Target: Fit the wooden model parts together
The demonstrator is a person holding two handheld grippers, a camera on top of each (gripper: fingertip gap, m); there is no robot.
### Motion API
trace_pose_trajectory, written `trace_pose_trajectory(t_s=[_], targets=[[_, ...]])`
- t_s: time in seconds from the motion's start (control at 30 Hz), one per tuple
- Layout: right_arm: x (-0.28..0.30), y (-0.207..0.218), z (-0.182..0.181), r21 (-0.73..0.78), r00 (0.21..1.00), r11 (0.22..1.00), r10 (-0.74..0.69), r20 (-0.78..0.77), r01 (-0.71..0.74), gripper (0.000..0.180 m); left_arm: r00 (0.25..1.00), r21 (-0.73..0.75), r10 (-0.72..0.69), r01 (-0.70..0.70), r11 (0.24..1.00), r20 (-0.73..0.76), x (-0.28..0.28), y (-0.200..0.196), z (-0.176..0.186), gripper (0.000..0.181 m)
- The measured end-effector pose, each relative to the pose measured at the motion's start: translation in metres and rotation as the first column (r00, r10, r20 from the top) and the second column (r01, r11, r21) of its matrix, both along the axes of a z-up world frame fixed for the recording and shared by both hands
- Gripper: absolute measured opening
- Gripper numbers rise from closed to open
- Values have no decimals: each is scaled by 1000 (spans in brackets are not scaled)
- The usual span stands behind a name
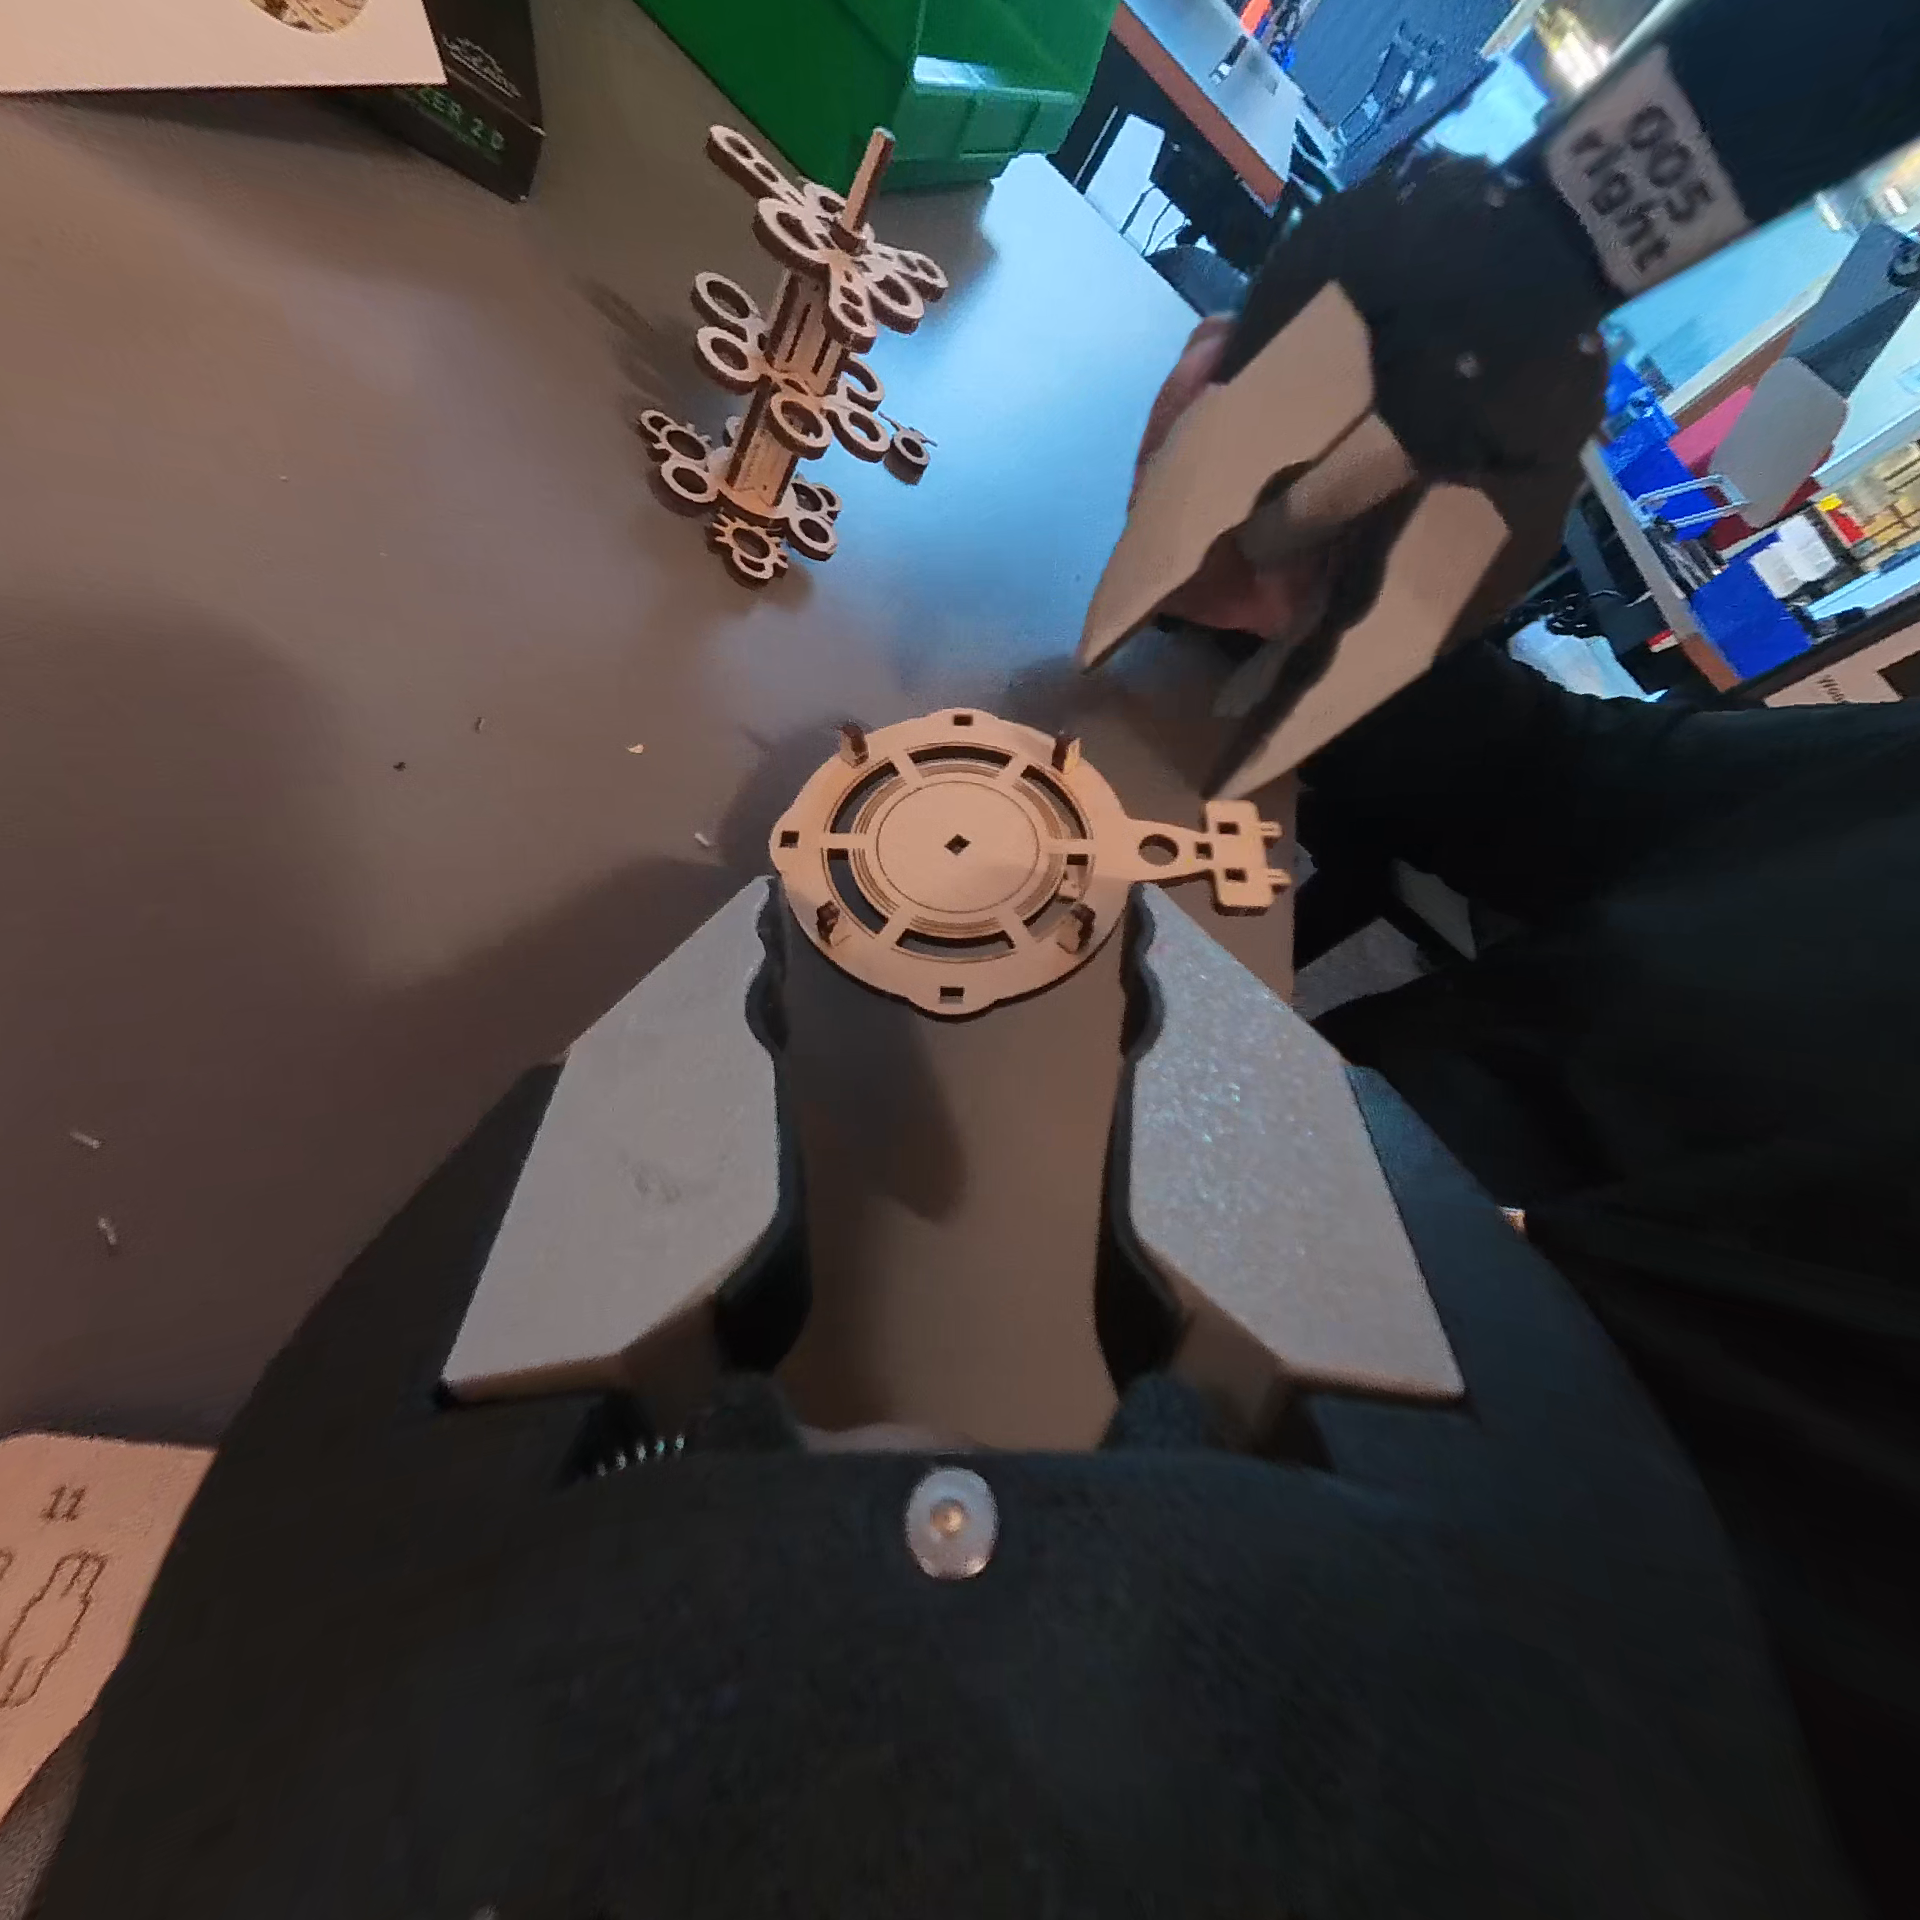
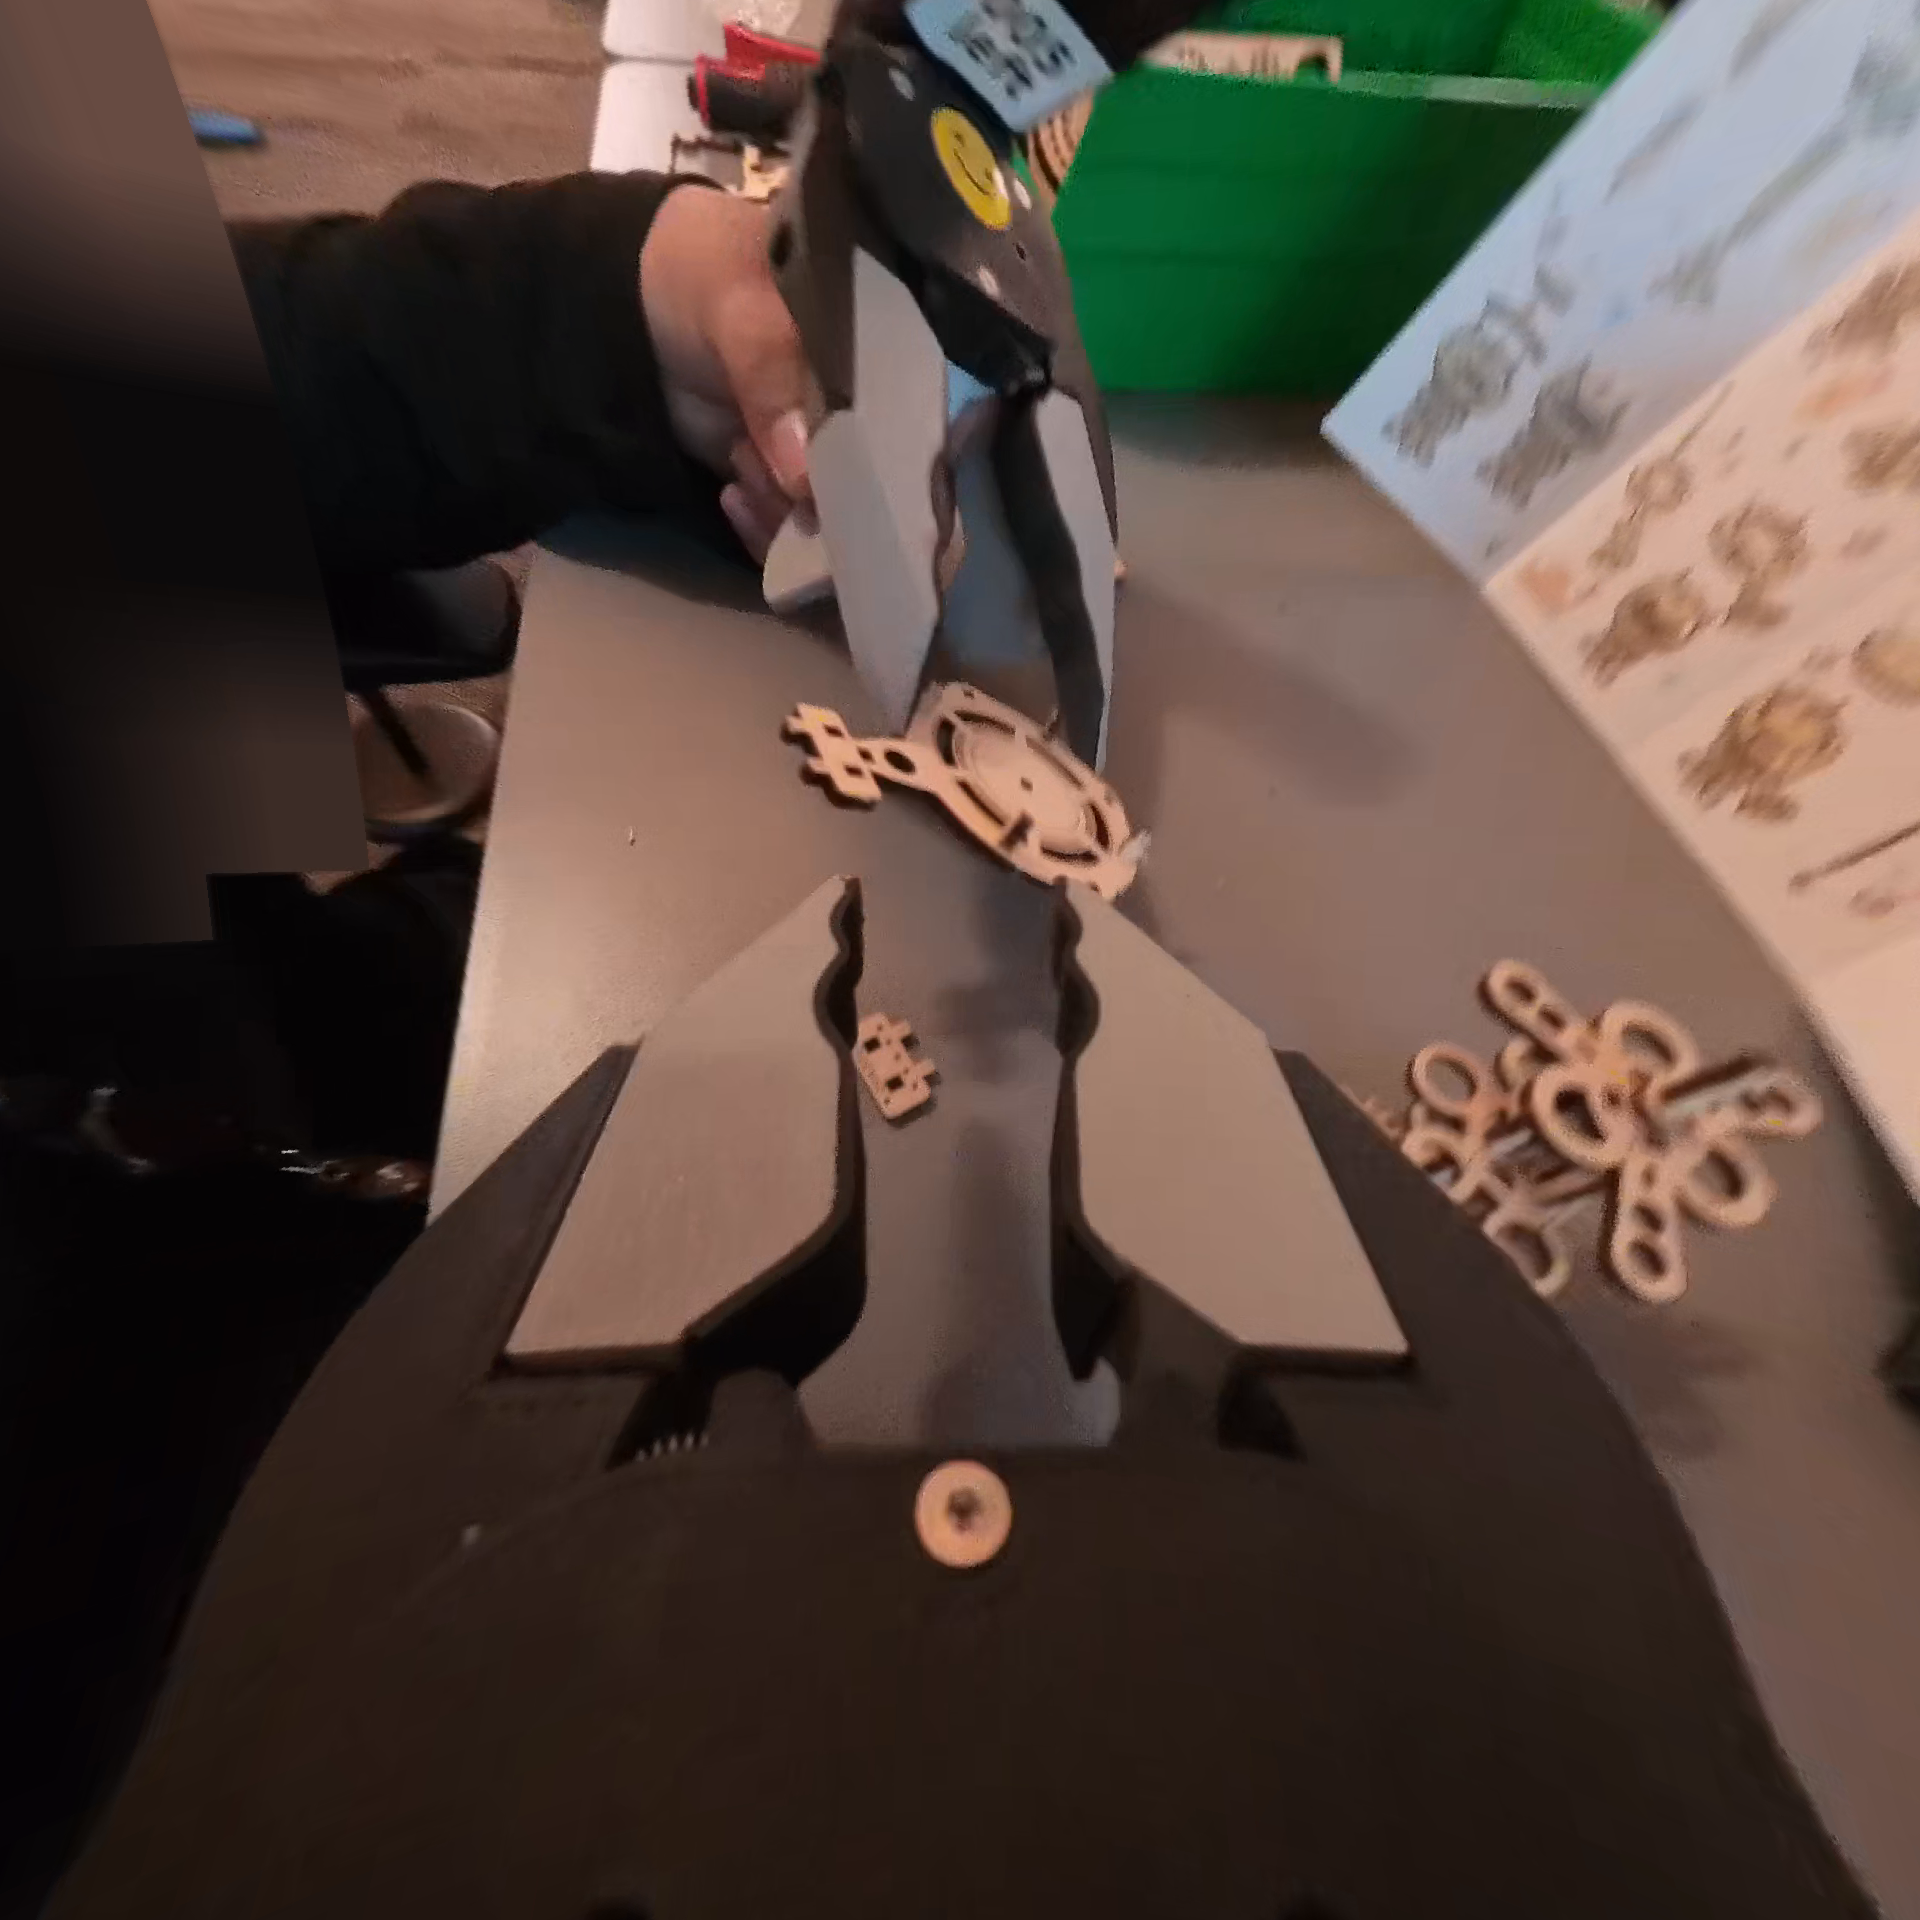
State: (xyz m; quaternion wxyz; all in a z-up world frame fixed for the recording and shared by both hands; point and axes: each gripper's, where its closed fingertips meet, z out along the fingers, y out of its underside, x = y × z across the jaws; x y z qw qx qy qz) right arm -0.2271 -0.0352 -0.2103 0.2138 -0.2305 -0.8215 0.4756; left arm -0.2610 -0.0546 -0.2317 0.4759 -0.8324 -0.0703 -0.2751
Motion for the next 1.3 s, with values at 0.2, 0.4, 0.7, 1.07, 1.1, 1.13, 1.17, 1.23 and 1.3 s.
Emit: trace_pose_trajectory(t_s=[0.2, 0.4, 0.7, 1.07, 1.1, 1.13, 1.17, 1.23, 1.3], targets=[[1, -24, 0, 262, 971, 964, 110, -210, -52, 31, 1000, 22, 5, -6, 1000, 18, 1, 0, 4, 62], [-8, -32, 10, 403, 896, 915, 159, -414, 24, 5, 999, 57, -6, 3, 998, 50, 3, 0, 10, 62], [-12, -22, 0, 439, 886, 896, 143, -441, 73, 0, 938, 175, -20, 85, 981, -347, 9, -11, 25, 57], [-11, -16, -4, 415, 906, 909, 142, -399, 40, 0, 531, 205, 105, 133, 970, -841, 21, 8, 29, 39], [-11, -16, -4, 414, 906, 909, 145, -398, 37, 0, 536, 230, 113, 157, 960, -836, 26, 7, 34, 37], [-10, -17, -4, 412, 905, 911, 148, -398, 32, 0, 540, 233, 107, 171, 957, -835, 30, 6, 36, 36], [-10, -18, -3, 410, 905, 912, 153, -397, 26, 0, 533, 218, 99, 166, 962, -840, 30, 6, 34, 36], [-8, -19, -4, 407, 904, 913, 162, -395, 13, 0, 487, 183, 92, 142, 973, -868, 24, 8, 27, 36], [-9, -19, -5, 409, 905, 912, 163, -392, 13, 0, 479, 155, 74, 132, 979, -875, 21, 8, 19, 37]])
